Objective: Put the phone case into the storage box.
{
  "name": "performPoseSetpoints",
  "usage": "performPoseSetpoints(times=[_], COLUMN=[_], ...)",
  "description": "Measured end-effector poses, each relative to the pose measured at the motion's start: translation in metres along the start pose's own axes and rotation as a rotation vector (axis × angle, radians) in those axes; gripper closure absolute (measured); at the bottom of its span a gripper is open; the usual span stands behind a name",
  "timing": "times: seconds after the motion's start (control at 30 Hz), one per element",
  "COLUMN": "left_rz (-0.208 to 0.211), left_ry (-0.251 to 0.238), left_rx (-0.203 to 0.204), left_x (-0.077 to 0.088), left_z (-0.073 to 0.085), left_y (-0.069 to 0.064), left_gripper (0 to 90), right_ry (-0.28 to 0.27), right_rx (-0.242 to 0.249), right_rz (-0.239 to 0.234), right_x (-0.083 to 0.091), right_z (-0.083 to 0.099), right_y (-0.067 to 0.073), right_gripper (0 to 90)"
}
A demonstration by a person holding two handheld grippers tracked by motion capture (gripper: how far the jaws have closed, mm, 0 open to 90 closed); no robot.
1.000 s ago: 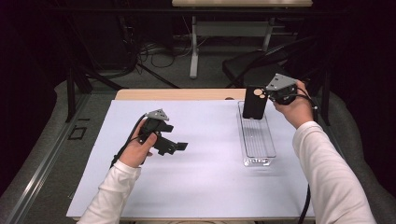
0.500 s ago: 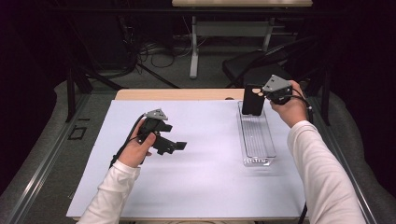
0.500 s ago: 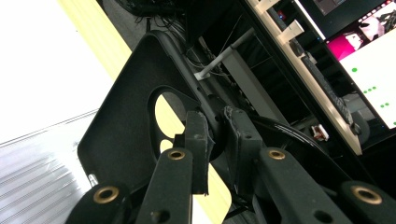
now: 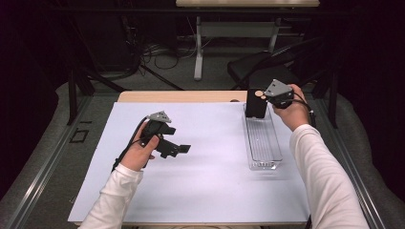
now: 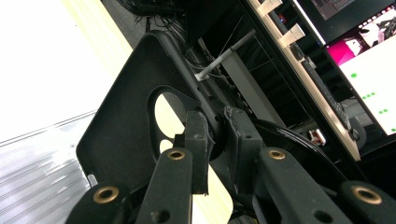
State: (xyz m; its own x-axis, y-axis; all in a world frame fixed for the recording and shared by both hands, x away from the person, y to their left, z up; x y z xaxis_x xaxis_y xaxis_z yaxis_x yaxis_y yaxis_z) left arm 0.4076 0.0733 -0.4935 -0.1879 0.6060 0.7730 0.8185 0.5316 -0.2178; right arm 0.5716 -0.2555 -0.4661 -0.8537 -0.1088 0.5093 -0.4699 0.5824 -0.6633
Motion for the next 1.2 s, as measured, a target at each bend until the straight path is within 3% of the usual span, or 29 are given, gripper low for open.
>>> performPoseSetpoints(times=[1.2], left_rz=[-0.001], left_ry=[0.004], left_rx=[0.001], left_x=[-0.001], left_z=[0.001], left_y=[0.001], left_gripper=[4.4], right_ry=[0.021], right_rx=[0.050], right_rz=[0.027], right_x=[-0.016], right_z=[0.002], right_y=[0.003], right_gripper=[79.7])
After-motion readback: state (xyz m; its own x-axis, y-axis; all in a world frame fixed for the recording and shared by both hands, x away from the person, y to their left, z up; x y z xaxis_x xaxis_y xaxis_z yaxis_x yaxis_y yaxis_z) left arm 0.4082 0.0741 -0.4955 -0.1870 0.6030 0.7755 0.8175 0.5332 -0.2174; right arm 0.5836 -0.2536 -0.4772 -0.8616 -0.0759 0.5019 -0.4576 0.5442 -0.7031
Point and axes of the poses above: each handheld gripper's, and its own axes: x roughly backward along the jaws, z roughly out of its underside, y roughly to its left, the point moved 9 cm from there along -x, roughly forward along the jaws, and after that the axes turned 11 degrees about y, right-handed, at the moved point
